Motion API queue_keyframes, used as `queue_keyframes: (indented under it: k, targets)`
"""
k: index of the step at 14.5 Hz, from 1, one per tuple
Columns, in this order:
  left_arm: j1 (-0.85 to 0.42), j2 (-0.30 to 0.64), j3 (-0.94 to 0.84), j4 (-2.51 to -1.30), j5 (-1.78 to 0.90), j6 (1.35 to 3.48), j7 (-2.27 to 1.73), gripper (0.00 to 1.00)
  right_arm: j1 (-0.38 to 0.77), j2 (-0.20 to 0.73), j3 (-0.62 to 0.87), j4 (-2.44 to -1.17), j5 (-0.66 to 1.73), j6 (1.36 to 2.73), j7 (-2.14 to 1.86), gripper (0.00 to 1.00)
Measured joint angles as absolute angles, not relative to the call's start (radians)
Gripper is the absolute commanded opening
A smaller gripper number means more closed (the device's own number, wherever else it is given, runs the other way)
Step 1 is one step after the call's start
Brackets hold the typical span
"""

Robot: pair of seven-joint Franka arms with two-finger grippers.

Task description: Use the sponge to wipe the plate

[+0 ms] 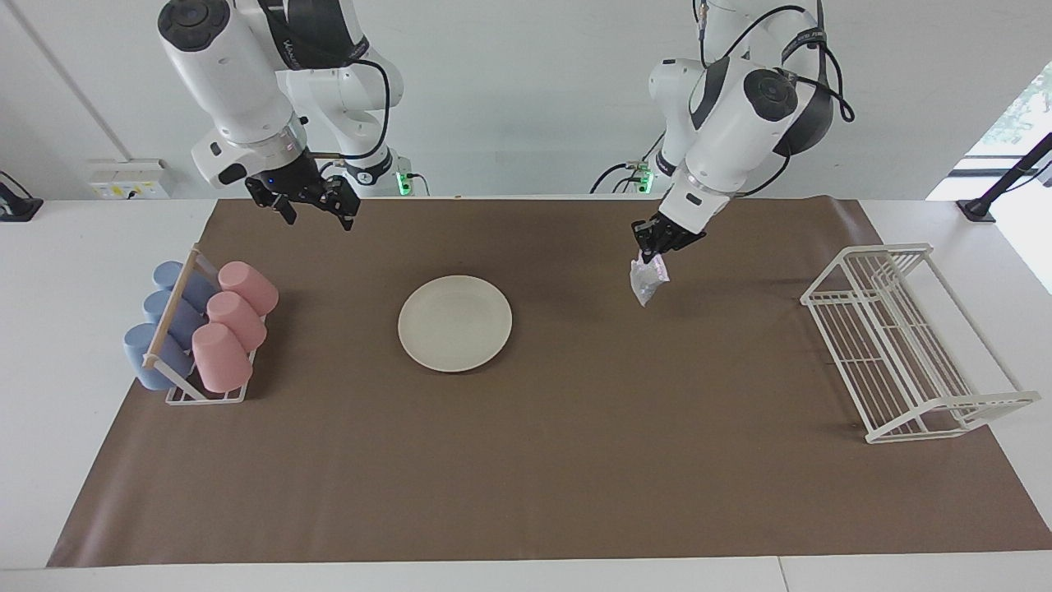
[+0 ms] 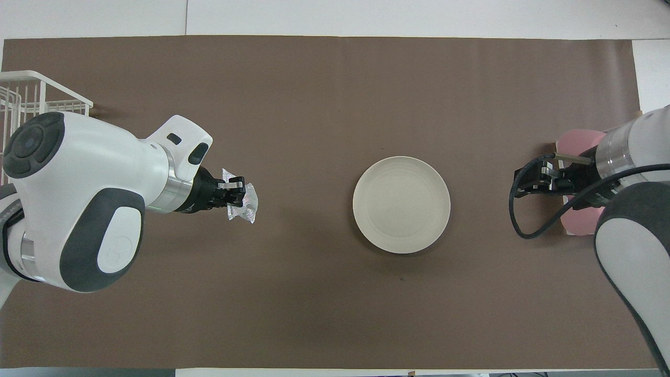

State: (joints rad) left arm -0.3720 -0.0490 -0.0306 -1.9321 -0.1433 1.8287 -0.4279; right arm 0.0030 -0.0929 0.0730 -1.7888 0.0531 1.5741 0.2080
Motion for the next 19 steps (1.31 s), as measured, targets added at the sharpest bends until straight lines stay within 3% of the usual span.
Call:
queue_keyframes:
  k: [11, 19]
  targets:
    - [-0.381, 0.027, -0.039, -1.692, 0.358, 1.420, -0.435, 0.00, 0.063, -0.086, -0.004, -1.780, 0.047, 1.606, 0.052, 1.00]
    - [-0.415, 0.101, -0.047, -1.682, 0.786, 1.316, -0.438, 0.00, 0.064, -0.061, -0.037, -1.746, 0.041, 1.592, 0.013, 1.00]
